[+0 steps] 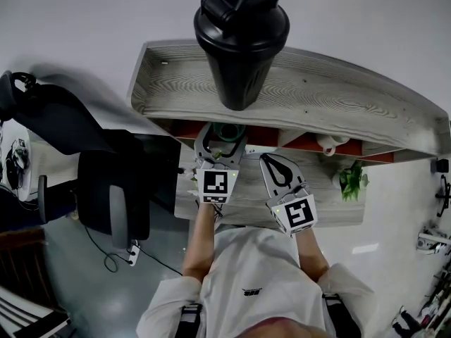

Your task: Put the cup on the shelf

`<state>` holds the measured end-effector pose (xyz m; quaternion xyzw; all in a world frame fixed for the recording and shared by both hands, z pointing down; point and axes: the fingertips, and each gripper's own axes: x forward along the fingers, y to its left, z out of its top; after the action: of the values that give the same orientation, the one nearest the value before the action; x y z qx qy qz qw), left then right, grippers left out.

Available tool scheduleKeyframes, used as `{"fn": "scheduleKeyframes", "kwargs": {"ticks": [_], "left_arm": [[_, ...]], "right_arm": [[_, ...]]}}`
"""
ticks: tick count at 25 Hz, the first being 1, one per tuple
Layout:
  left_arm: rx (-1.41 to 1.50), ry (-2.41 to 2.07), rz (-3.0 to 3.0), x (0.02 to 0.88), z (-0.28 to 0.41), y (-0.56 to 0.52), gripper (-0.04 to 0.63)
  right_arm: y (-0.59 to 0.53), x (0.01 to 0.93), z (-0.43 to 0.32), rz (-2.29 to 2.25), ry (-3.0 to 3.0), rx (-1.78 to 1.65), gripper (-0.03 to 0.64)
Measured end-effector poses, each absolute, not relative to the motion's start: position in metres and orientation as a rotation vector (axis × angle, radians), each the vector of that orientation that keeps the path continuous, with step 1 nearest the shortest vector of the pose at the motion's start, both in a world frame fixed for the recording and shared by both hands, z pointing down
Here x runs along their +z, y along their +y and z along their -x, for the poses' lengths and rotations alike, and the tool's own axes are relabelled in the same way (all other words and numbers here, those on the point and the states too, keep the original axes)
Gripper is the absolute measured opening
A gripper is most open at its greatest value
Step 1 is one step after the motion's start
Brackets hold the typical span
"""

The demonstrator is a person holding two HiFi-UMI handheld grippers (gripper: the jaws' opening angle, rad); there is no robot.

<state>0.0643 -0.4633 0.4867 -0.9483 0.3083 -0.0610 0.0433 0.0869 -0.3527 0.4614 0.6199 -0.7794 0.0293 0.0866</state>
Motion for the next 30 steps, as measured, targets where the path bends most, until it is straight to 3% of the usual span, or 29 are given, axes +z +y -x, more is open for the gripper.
{"fn": "scheduleKeyframes", "kwargs": {"ticks": [30], "left_arm": [[-0.270,1.066,2.884,0.489,-0.041,-0.447,0.394]], "right_arm": [[-0.330,0.456,-0.092,-1.850,-2.340,0.067,0.031]]}}
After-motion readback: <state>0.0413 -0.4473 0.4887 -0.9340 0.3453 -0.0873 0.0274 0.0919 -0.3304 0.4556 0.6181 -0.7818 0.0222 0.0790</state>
